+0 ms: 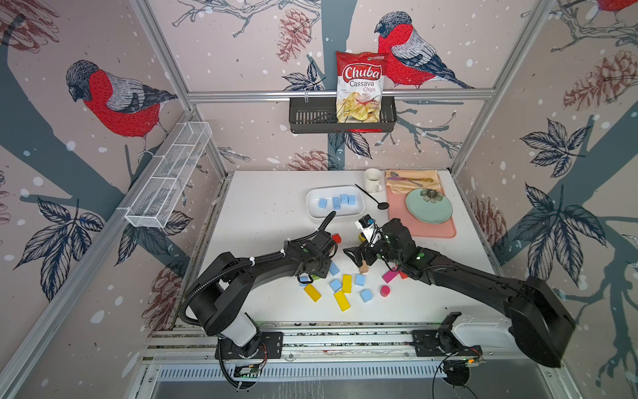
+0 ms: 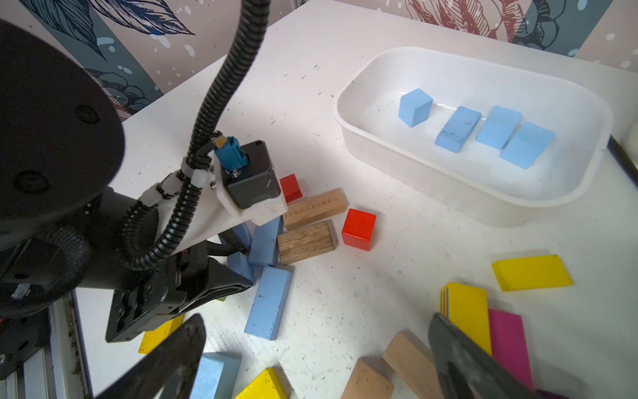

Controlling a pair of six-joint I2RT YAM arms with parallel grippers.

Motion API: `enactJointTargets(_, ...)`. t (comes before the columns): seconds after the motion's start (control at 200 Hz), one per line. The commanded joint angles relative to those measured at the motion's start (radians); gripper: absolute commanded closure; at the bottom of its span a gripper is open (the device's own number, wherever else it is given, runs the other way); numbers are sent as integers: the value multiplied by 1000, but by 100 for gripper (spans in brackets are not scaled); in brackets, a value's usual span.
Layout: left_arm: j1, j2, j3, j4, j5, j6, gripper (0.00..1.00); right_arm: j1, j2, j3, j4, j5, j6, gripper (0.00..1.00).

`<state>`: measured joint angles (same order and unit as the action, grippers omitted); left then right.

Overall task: Pick out the blue building blocks
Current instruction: Pick up the building block from the center of the board.

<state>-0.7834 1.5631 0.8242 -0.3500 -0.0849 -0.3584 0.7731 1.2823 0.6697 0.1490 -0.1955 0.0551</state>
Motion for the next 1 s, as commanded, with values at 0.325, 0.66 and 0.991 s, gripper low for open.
enactJointTargets(0.325,-1,-47,17,-9,-90,-27,79,4,15,0,34,14,-2,0)
enactJointTargets(0.66,12,-74,135,20,-235,-10,83,6,1,-2,33,28,-3,0)
enactJointTargets(0.991,125,-13,283,164,-210,28,83,7,-24,-7,23,56,-6,1)
